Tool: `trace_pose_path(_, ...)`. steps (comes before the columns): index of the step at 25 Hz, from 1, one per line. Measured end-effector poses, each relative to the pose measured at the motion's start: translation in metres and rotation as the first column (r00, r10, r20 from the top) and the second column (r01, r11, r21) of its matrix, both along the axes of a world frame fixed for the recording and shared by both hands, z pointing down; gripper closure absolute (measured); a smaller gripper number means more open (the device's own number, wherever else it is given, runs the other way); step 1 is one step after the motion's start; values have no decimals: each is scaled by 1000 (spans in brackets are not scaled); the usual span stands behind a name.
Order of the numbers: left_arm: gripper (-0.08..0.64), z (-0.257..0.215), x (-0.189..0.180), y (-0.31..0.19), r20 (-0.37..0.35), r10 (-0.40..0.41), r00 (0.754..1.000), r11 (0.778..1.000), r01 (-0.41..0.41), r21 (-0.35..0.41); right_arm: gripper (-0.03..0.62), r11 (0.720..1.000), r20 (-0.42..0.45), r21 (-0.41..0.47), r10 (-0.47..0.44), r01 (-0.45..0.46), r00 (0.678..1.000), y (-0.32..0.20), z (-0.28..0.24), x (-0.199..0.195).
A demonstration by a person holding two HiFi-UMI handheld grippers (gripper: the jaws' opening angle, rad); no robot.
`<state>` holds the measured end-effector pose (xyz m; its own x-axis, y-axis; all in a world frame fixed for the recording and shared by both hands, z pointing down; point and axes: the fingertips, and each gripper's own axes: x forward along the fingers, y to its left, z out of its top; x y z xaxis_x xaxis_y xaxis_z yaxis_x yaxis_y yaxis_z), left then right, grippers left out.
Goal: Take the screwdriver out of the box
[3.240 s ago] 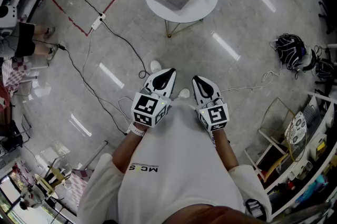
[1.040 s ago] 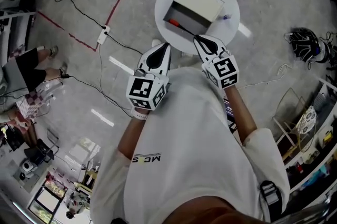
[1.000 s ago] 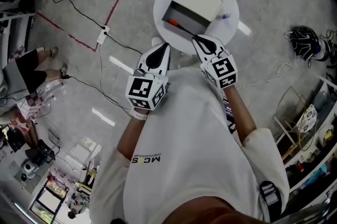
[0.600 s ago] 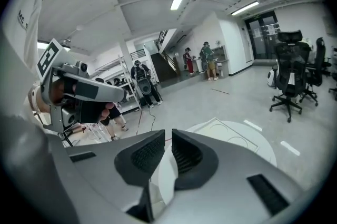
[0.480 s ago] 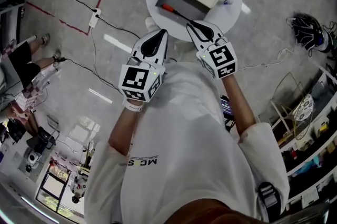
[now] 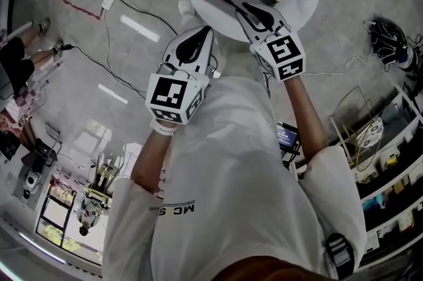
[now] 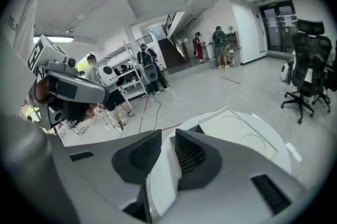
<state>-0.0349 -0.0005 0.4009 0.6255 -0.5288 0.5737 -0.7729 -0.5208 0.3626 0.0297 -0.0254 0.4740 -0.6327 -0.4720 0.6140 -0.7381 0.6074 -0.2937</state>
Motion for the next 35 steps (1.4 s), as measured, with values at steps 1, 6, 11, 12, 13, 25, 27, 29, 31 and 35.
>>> trace_pose_path(1,557,3,0,0,0,2,1000,1000,-2,-3,474,1000,-5,-4,-7,7,1000,-2,5,-2)
trace_pose_path(6,557,16,-4,4,-6,8,1000,1000,-8,-26,474,999,-36,-38,-37,35,999,-10,31,-8)
trace_pose_path(11,557,33,-13,3,-11,-2,1000,998,2,-59,469,992,-48,-88,-99,95,994,-16,56,-23)
trace_pose_path(12,557,37,-14,2,-13,-4,1000,998,3,-66,465,989,-52,-99,-116,110,992,-16,62,-26)
trace_pose_path(13,557,40,-14,2,-14,-6,1000,997,5,-71,462,986,-57,-107,-132,125,990,-17,67,-28)
trace_pose_path(25,557,70,-15,-2,-29,-22,999,992,19,-127,460,956,-80,-223,-213,191,974,-28,123,-36)
trace_pose_path(27,557,74,-18,-2,-29,-25,999,990,21,-138,460,950,-82,-251,-212,186,974,-29,132,-37)
trace_pose_path(29,557,78,-20,-2,-31,-31,999,988,26,-149,460,941,-83,-282,-216,185,973,-30,141,-38)
trace_pose_path(31,557,82,-22,-3,-31,-34,999,987,29,-160,460,932,-86,-310,-227,190,970,-31,151,-38)
trace_pose_path(35,557,92,-26,-5,-30,-32,999,983,26,-180,460,902,-68,-374,-259,216,964,-31,170,-43)
